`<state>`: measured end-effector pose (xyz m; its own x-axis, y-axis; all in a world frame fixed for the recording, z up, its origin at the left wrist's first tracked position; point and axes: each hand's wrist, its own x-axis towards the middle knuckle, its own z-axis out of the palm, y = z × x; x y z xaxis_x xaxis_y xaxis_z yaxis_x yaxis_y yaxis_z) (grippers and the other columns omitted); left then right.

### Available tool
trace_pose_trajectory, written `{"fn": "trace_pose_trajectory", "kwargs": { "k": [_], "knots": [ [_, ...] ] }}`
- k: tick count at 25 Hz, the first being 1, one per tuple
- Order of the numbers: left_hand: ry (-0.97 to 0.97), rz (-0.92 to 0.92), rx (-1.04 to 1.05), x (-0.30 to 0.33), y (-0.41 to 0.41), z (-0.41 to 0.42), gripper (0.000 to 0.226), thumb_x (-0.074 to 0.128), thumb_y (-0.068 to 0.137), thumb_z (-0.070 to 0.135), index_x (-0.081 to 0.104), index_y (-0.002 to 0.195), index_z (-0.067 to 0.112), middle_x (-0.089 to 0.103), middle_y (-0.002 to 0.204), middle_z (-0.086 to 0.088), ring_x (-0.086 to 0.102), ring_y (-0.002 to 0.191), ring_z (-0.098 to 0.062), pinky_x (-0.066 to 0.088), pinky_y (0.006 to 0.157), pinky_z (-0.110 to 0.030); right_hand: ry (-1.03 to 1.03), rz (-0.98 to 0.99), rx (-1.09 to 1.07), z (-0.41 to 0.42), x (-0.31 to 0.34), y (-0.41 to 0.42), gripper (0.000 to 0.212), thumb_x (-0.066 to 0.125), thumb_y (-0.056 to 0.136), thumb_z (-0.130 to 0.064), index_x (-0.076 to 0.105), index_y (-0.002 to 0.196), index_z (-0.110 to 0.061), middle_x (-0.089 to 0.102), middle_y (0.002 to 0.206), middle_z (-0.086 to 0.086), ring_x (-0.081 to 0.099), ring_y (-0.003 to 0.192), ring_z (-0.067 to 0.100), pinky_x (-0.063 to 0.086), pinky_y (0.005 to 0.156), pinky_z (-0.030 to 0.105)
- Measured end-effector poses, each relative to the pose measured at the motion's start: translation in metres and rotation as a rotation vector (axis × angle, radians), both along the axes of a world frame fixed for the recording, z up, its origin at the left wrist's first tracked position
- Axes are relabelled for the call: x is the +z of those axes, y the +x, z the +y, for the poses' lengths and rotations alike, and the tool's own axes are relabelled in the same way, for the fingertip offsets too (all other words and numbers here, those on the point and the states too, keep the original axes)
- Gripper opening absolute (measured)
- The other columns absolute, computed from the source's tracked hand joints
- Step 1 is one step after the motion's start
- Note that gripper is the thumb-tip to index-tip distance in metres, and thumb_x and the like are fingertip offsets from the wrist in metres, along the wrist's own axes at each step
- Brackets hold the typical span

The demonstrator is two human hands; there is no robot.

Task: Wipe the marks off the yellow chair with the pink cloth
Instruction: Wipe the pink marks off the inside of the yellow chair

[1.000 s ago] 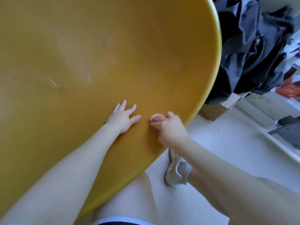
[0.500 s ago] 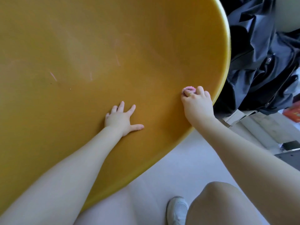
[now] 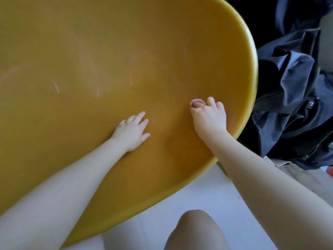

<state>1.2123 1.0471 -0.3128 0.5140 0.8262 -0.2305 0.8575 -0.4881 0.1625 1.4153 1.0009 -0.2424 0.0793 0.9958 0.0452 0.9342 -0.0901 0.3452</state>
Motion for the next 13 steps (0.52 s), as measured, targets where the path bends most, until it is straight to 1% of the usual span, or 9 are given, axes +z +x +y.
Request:
{"fn": "trace_pose_trajectory", "kwargs": {
  "k": [1, 3, 5, 6, 7, 9, 10, 11, 13],
  "knots": [
    [-0.021, -0.023, 0.015, 0.001, 0.004, 0.006, 0.061, 0.038, 0.097, 0.043, 0.018, 0.149, 0.017, 0.001, 0.159, -0.001, 0.011, 0.144, -0.023, 0.018, 0.115, -0.040, 0.051, -0.010, -0.011, 0.011, 0.004, 0.010, 0.036, 0.031, 0.090, 0.000, 0.051, 0.119, -0.009, 0.047, 0.130, 0.004, 0.036, 0.112, 0.029, 0.025, 0.077, 0.035],
    [-0.009, -0.064, 0.023, 0.001, 0.013, 0.016, 0.064, 0.043, 0.095, 0.043, 0.020, 0.148, 0.016, 0.006, 0.158, 0.000, 0.012, 0.144, -0.022, 0.018, 0.115, -0.039, 0.139, -0.007, -0.028, 0.028, -0.003, 0.011, 0.041, 0.024, 0.089, -0.001, 0.053, 0.118, -0.006, 0.048, 0.130, 0.008, 0.039, 0.111, 0.031, 0.031, 0.080, 0.036],
    [0.011, -0.112, 0.022, 0.000, 0.021, 0.023, 0.066, 0.048, 0.093, 0.042, 0.022, 0.147, 0.015, 0.013, 0.157, 0.000, 0.016, 0.143, -0.020, 0.020, 0.114, -0.038, 0.231, 0.014, 0.022, 0.030, -0.020, -0.007, 0.056, 0.013, 0.078, -0.001, 0.062, 0.104, -0.008, 0.057, 0.117, 0.006, 0.048, 0.100, 0.029, 0.034, 0.073, 0.033],
    [-0.007, -0.141, 0.048, -0.001, 0.023, 0.024, 0.069, 0.050, 0.091, 0.043, 0.021, 0.147, 0.015, 0.013, 0.157, 0.000, 0.016, 0.143, -0.020, 0.021, 0.114, -0.038, 0.244, 0.066, 0.072, 0.028, -0.031, -0.020, 0.057, 0.013, 0.076, -0.003, 0.064, 0.100, -0.010, 0.060, 0.113, 0.003, 0.051, 0.097, 0.027, 0.031, 0.069, 0.030],
    [-0.039, -0.165, 0.079, -0.001, 0.025, 0.023, 0.073, 0.053, 0.090, 0.043, 0.020, 0.148, 0.015, 0.011, 0.158, 0.000, 0.015, 0.144, -0.020, 0.021, 0.114, -0.038, 0.174, 0.132, 0.141, 0.024, -0.043, -0.032, 0.051, 0.018, 0.080, -0.004, 0.063, 0.103, -0.012, 0.059, 0.116, 0.001, 0.050, 0.100, 0.026, 0.028, 0.070, 0.029],
    [-0.095, -0.180, 0.115, 0.001, 0.029, 0.023, 0.081, 0.058, 0.086, 0.043, 0.016, 0.149, 0.014, 0.006, 0.159, 0.001, 0.012, 0.145, -0.019, 0.020, 0.115, -0.037, -0.091, 0.213, 0.264, 0.017, -0.055, -0.048, 0.035, 0.031, 0.090, -0.007, 0.057, 0.114, -0.014, 0.051, 0.127, -0.002, 0.042, 0.110, 0.026, 0.022, 0.073, 0.028],
    [-0.118, -0.174, 0.115, 0.003, 0.030, 0.023, 0.087, 0.061, 0.084, 0.044, 0.013, 0.150, 0.014, 0.003, 0.159, 0.001, 0.011, 0.145, -0.019, 0.019, 0.116, -0.036, -0.203, 0.216, 0.297, 0.018, -0.049, -0.046, 0.032, 0.036, 0.091, -0.008, 0.055, 0.115, -0.016, 0.049, 0.130, -0.004, 0.039, 0.112, 0.026, 0.021, 0.074, 0.028],
    [-0.143, -0.162, 0.106, 0.005, 0.030, 0.023, 0.093, 0.064, 0.081, 0.046, 0.011, 0.150, 0.015, 0.000, 0.159, 0.002, 0.009, 0.145, -0.019, 0.018, 0.117, -0.035, -0.238, 0.194, 0.320, 0.023, -0.037, -0.035, 0.032, 0.037, 0.091, -0.007, 0.055, 0.115, -0.017, 0.047, 0.132, -0.006, 0.037, 0.113, 0.026, 0.022, 0.074, 0.028],
    [-0.189, -0.134, 0.081, 0.007, 0.028, 0.025, 0.103, 0.068, 0.075, 0.052, 0.006, 0.151, 0.017, -0.006, 0.159, 0.005, 0.006, 0.146, -0.018, 0.016, 0.118, -0.034, -0.138, 0.103, 0.309, 0.043, -0.011, -0.002, 0.042, 0.028, 0.088, -0.003, 0.056, 0.116, -0.016, 0.045, 0.135, -0.003, 0.037, 0.114, 0.029, 0.026, 0.076, 0.031]
  ]
}}
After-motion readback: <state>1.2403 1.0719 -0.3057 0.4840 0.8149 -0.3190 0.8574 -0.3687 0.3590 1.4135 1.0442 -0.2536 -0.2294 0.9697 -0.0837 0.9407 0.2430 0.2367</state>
